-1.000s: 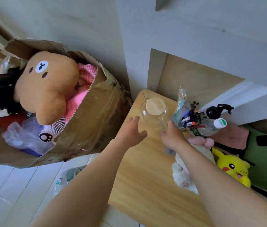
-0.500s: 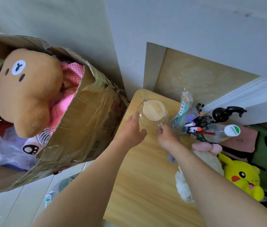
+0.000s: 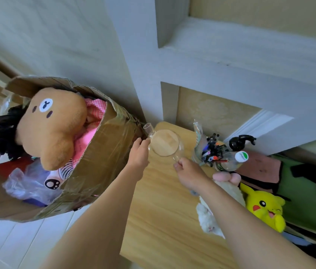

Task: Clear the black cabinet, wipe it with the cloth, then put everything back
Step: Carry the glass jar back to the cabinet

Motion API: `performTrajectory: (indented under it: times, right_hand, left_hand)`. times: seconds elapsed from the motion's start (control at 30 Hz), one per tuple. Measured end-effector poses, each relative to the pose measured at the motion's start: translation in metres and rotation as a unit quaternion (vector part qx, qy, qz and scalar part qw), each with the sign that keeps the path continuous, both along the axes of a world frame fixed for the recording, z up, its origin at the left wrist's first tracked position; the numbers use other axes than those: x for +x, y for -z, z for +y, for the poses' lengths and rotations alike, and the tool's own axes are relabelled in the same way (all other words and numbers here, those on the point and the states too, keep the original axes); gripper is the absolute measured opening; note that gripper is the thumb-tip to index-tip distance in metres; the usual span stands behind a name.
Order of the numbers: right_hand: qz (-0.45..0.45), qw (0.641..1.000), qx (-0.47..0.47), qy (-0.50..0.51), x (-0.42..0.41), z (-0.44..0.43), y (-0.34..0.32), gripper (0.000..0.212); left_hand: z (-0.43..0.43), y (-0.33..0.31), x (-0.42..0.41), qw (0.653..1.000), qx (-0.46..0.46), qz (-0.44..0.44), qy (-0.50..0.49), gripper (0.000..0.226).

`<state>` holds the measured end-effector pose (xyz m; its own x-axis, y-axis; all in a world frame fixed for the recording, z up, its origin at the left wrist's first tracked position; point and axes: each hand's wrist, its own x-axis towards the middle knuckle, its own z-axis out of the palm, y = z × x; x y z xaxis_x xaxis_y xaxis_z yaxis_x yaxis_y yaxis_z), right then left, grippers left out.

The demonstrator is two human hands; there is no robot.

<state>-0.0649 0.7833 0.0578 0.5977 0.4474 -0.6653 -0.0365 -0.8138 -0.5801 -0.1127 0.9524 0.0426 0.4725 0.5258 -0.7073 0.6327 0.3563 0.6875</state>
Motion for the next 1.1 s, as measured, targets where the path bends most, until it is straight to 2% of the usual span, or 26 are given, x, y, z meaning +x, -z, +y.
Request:
performTrajectory:
  times: [0.17, 0.37, 0.57, 0.7, 0.83, 0.93, 1.1]
  right_hand:
    - [-0.014, 1.0, 0.005, -0.024, -0.023, -0.027, -0.048, 0.027]
    - [-0.058, 0.998, -0.018, -0.032, -0.041, -0.084, -0.125, 0.026]
    - [-0.101, 0.995, 0.007, 0.02, -0.053, -0.177, -0.182, 0.031]
    - [-0.13, 0.989, 0.024, 0.068, -0.066, -0.256, -0.205, 0.028]
    - [-0.15, 0.981, 0.021, 0.119, -0.087, -0.356, -0.22, 0.023]
    - [-0.162, 0.976, 0.013, 0.146, -0.111, -0.441, -0.232, 0.027]
    - [-0.146, 0.962, 0.014, 0.231, -0.154, -0.577, -0.245, 0.024]
  left_hand:
    - [-0.018, -0.059, -0.024, 0.999, -0.024, -0.01, 0.023, 0.055]
    - [-0.071, -0.132, -0.045, 0.998, 0.008, -0.012, 0.069, 0.055]
    - [-0.159, -0.192, -0.054, 0.994, 0.048, -0.023, 0.091, 0.055]
    - [-0.236, -0.218, -0.054, 0.988, 0.049, -0.044, 0.138, 0.061]
    - [-0.334, -0.231, -0.054, 0.981, 0.053, -0.061, 0.177, 0.056]
    - [-0.419, -0.235, -0.055, 0.973, 0.061, -0.067, 0.211, 0.051]
    - [-0.56, -0.248, -0.067, 0.951, 0.056, -0.09, 0.29, 0.046]
